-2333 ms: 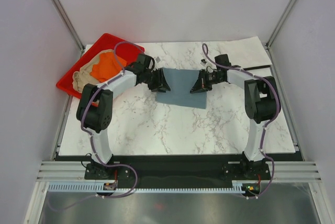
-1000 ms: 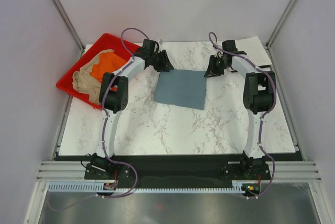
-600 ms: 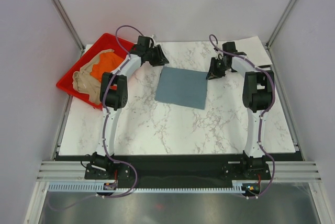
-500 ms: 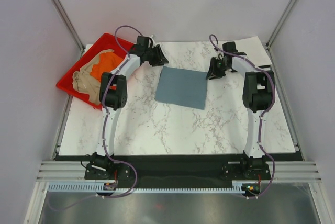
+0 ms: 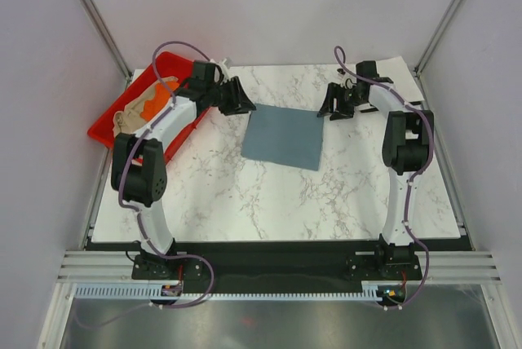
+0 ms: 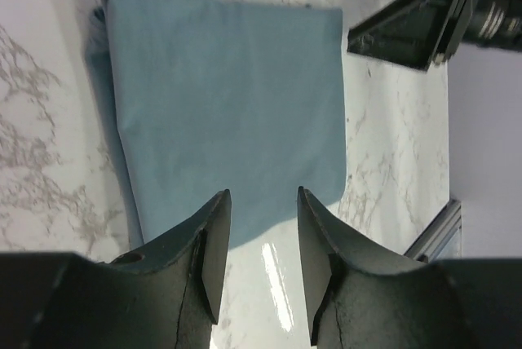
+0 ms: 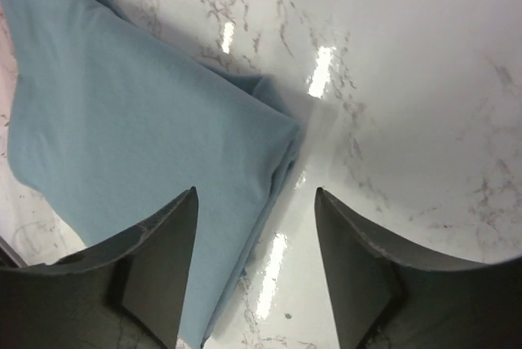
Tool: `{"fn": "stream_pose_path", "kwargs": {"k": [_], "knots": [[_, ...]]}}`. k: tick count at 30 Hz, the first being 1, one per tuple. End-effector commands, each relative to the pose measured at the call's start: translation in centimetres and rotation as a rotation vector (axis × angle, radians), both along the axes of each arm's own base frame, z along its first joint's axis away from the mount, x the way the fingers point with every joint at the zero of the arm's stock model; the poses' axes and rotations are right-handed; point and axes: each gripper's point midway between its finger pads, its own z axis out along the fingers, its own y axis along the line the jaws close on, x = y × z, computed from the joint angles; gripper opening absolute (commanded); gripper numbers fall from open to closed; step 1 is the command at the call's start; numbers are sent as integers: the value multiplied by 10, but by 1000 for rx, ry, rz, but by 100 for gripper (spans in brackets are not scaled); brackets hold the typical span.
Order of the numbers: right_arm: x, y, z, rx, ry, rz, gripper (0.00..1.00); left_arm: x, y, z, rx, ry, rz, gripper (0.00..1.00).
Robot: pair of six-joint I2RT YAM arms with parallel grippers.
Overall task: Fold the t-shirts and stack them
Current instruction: Fold the tshirt, then neatly place the folded tshirt to the corner
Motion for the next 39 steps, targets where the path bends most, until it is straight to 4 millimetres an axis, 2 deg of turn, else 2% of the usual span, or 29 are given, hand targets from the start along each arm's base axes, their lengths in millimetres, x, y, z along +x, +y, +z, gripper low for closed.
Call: {"fn": "stream_pose_path", "kwargs": {"k": [1,3,4,10,11,15,22,26,27,31,39], "knots": [[15,16,18,73,-77,86,70,-42,3,-39,44,86,-55,45],[18,15,9,66,-66,91,71,-55,-2,-46,55,94,-82,45],[22,15,9,67,-72,92,70,-65,0,-60,78,124,-81,45],[21,5,-19,-10,-42,100,70,-96,8,-105,135,246,-55,45],[20,3,-27,-22,-27,102,70,-98,10,-110,145,257,-46,45],[19,3,-37,-27,-9,131,71,-102,22,-130,200,293,-2,45],[17,7,-40,-10,-3,164,70,-111,34,-155,232,377,46,44],[14,11,-41,14,11,183,71,-117,30,-146,197,383,37,43],[13,11,-43,18,16,186,70,-115,30,-135,187,356,38,44],[11,12,-47,27,36,193,70,-112,30,-116,169,313,44,48],[4,15,-55,33,58,213,67,-96,34,-108,115,303,35,54]]}}
